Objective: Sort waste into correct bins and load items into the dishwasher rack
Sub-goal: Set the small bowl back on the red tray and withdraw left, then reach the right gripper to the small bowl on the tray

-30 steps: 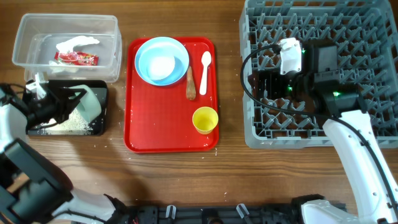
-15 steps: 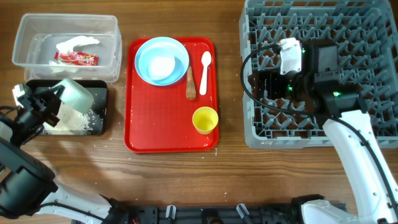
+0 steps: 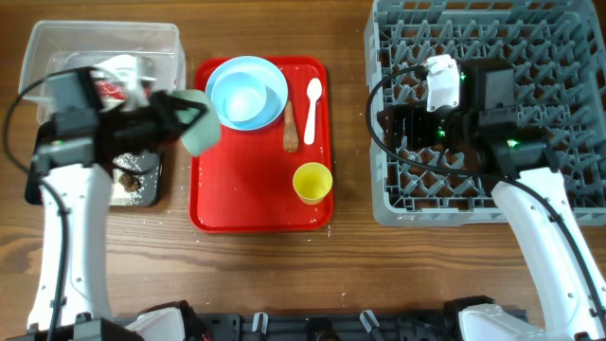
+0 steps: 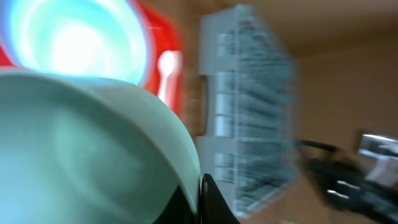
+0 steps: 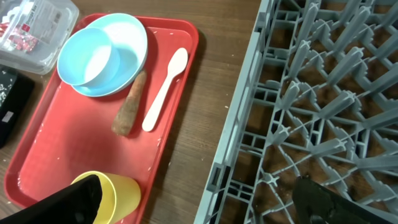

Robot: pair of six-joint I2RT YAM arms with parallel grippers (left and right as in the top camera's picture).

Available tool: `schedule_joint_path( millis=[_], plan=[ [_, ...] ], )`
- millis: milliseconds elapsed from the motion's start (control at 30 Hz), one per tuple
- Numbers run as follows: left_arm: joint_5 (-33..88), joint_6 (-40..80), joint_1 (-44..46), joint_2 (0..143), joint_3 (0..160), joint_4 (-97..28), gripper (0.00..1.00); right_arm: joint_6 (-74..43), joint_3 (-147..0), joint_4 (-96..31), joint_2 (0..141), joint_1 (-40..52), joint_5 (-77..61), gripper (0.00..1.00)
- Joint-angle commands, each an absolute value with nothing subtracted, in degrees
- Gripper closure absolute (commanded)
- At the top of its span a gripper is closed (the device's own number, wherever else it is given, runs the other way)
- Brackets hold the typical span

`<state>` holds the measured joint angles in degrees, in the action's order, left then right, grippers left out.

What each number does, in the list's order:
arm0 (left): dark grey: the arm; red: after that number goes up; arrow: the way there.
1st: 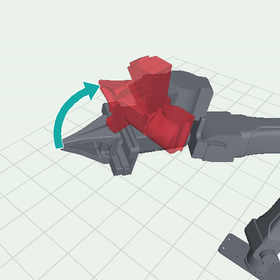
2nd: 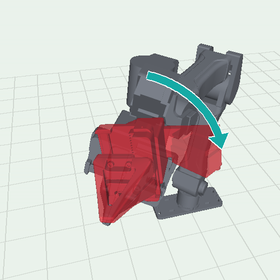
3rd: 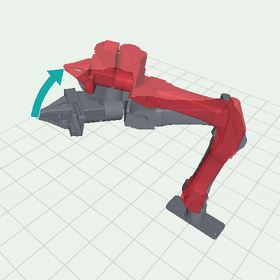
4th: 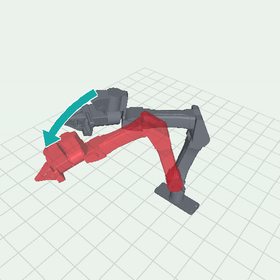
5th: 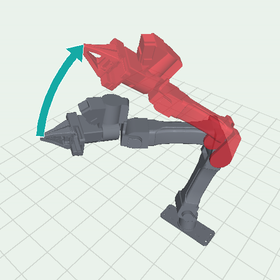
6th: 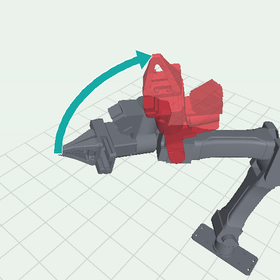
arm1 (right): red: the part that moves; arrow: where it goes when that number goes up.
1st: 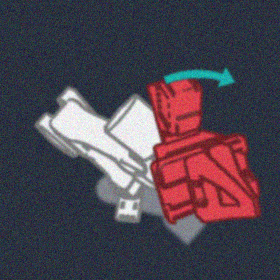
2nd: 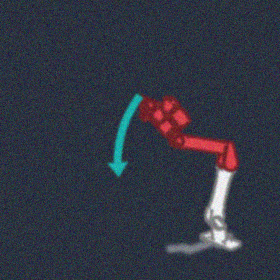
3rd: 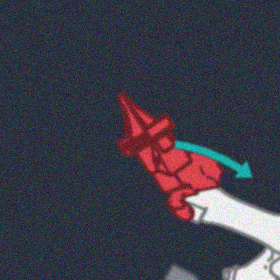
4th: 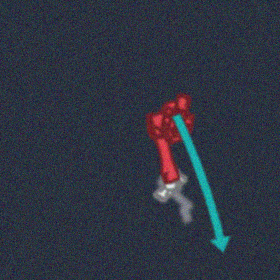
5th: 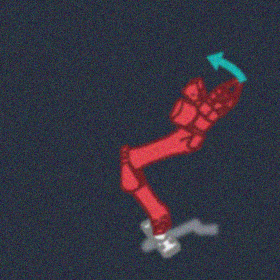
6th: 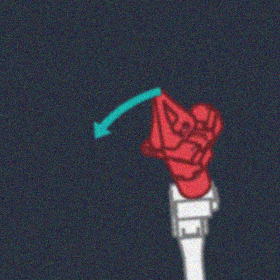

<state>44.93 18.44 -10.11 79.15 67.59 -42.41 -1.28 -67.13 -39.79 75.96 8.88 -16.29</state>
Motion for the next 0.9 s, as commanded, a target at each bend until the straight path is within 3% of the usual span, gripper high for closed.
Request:
schedule_joint_path(
  millis=[0, 100, 233, 267, 300, 333, 500, 700, 800, 867],
  plan=[
    [5.89, 18.5, 11.03, 83.37, 66.13, -44.84, 0.96, -1.69, -68.14, -39.4, 76.69, 8.93, -17.06, 0.0],
    [2.92, 18.98, 25.63, 99.83, 65.45, -41.65, 0.96, -1.69, -68.14, -39.24, 76.69, 8.93, -17.06, 0.0],
    [2.92, 20.43, 27.81, 105.45, 65.47, -40.88, 0.96, -3.18, -68.14, -39.18, 76.69, 8.93, -17.06, 0.0],
    [2.94, 20.43, 27.79, 105.43, 65.47, -40.71, 0.87, -3.16, -68.14, -39.05, 76.69, 8.93, -17.08, 0.0],
    [3.03, 20.45, 27.73, 105.34, 66.0, -40.97, 0.6, -2.98, -68.14, -38.46, 76.66, 8.93, -18.44, 0.0],
    [3.14, 20.47, 26.74, 105.1, 69.58, -44.14, 0.41, -2.98, -68.14, -36.97, 76.69, 8.93, -21.47, 0.0],
    [4.32, 20.38, 16.86, 100.42, 85.23, -56.6, 0.33, -6.17, -68.14, -30.85, 76.66, 10.48, -24.51, 0.0],
    [10.04, 16.78, 13.19, 95.53, 85.52, -55.64, 0.3, -11.66, -68.14, -23.66, 79.5, 15.86, -24.53, 0.01],
    [10.31, 20.27, 7.55, 94.3, 90.56, -57.65, 0.25, -15.66, -68.14, -18.63, 86.19, 23.7, -23.79, 0.11],
    [10.46, 20.25, -0.99, 90.67, 91.31, -58.02, 0.23, -20.16, -68.29, -15.88, 92.82, 30.06, -22.28, 0.18]
  ],
)
